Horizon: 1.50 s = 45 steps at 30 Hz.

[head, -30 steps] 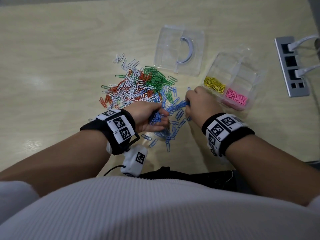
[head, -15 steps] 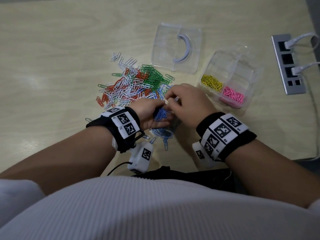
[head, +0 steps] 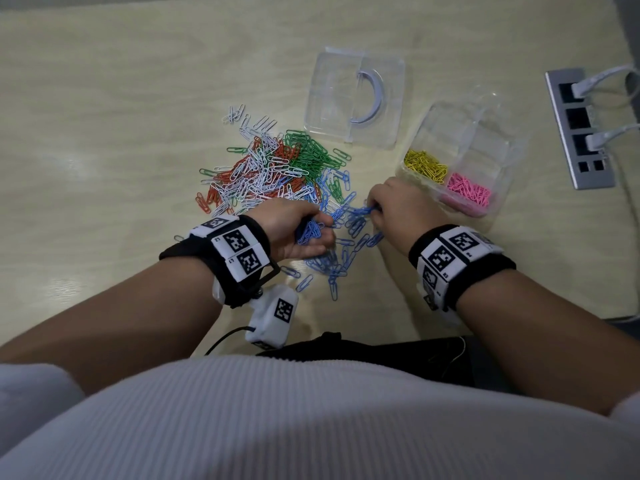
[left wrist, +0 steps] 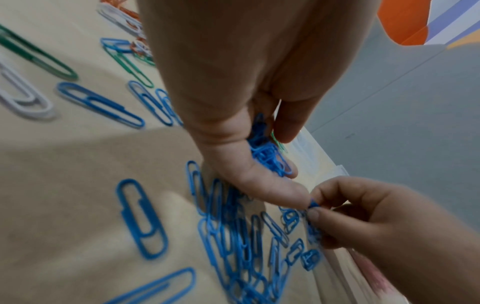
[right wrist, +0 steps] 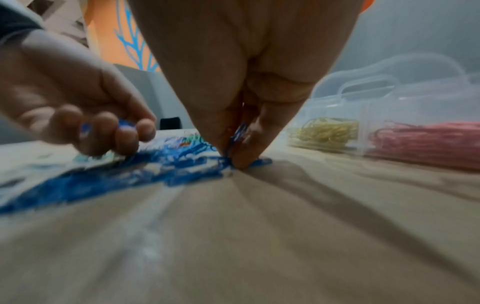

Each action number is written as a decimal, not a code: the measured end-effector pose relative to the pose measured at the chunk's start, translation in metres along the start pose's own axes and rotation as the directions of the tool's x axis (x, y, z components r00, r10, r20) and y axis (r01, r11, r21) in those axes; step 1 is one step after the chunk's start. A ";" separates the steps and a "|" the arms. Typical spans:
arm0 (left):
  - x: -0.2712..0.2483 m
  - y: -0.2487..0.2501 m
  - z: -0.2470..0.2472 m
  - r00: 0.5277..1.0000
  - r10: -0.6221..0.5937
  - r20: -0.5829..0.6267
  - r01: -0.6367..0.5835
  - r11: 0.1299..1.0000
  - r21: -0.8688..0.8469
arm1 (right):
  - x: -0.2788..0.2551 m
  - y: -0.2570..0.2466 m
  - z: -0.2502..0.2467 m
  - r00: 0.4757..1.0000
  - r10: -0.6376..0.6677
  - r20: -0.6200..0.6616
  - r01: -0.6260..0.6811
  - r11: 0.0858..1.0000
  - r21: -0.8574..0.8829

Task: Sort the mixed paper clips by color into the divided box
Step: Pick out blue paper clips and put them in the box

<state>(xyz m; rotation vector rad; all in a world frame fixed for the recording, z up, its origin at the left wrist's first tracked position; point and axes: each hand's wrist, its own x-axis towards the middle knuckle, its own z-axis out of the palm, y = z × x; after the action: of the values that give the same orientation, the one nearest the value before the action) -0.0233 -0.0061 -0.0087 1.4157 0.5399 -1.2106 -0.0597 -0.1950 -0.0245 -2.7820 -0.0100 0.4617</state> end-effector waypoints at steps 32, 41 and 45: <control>-0.006 -0.002 -0.014 0.999 0.033 -0.028 -0.037 0.987 -0.154 | 0.000 -0.006 0.015 0.997 -0.030 0.072 0.036 0.997 -0.073; -0.004 -0.004 -0.001 0.998 0.043 0.042 -0.037 0.990 -0.138 | -0.016 -0.063 -0.011 0.940 -0.342 -0.013 0.334 0.910 0.247; -0.005 -0.008 -0.014 0.999 -0.004 0.033 0.009 0.985 -0.174 | -0.024 -0.059 -0.008 0.922 -0.378 -0.082 0.386 0.884 0.265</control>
<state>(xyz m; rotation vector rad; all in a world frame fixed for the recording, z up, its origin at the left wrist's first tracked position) -0.0271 0.0109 -0.0101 1.2452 0.6133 -1.1604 -0.0770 -0.1430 0.0084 -2.4255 -0.4471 0.2943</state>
